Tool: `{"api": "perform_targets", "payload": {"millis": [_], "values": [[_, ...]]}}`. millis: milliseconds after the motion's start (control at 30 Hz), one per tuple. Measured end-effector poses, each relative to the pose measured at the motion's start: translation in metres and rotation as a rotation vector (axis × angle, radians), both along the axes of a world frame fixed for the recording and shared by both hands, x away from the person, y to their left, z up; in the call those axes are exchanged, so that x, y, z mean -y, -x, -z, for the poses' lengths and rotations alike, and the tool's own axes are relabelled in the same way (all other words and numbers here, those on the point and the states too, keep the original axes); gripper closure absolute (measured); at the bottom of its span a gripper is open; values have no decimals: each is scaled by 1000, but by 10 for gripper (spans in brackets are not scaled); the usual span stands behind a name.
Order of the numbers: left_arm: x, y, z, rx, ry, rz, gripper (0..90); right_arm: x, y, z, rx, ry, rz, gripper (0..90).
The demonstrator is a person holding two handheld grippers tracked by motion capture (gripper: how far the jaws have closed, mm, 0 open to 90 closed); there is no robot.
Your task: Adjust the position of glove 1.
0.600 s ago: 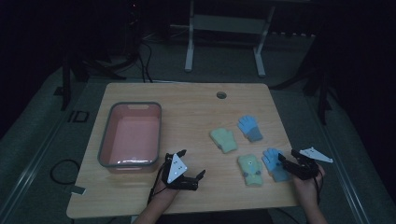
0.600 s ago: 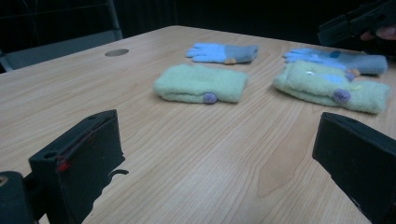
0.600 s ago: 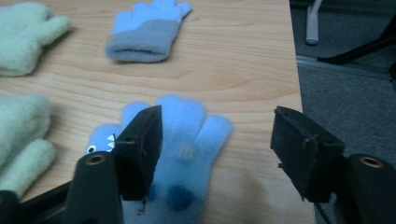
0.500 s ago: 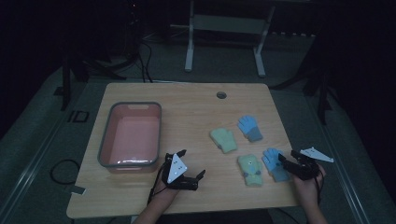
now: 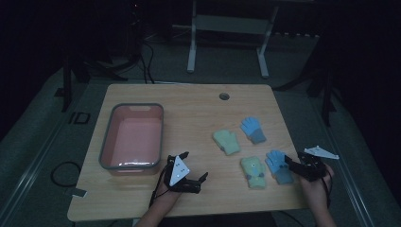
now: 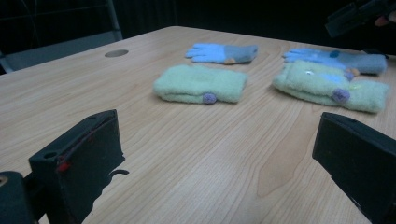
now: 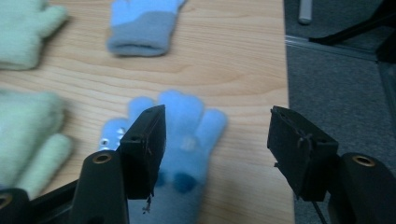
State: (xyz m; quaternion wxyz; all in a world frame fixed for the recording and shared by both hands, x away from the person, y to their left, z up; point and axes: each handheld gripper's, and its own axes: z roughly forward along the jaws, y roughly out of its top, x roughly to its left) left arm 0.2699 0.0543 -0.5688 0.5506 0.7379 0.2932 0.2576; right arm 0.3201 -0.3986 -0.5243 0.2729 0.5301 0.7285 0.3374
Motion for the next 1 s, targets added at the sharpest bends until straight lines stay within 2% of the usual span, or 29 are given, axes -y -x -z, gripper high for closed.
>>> {"api": "perform_targets", "payload": {"millis": [67, 133, 233, 333, 467, 533, 567, 767, 1000], "values": [[0, 0, 0, -1, 2, 0, 18, -2, -1, -3, -15, 5, -16, 370], [0, 0, 0, -3, 2, -1, 18, -3, -2, -6, -45, -16, -41, 355], [0, 0, 0, -3, 4, -2, 18, -6, -2, -9, -65, -9, -68, 345], [0, 0, 0, -1, 0, -1, 18, -8, -1, -13, -79, -23, -88, 346], [0, 0, 0, -1, 1, -1, 18, -11, -1, -22, -74, -40, -105, 408], [0, 0, 0, -2, 3, 0, 18, -13, -1, -25, -75, -35, -110, 409], [-1, -1, 0, -4, 8, 1, 18, -17, -3, -32, -74, -15, -121, 411], [-1, 0, 0, -4, 9, 1, 18, -27, -7, -40, -93, 7, -144, 414], [0, 0, 0, -1, 0, 1, 18, -51, -14, -49, -80, 68, -204, 426]]}}
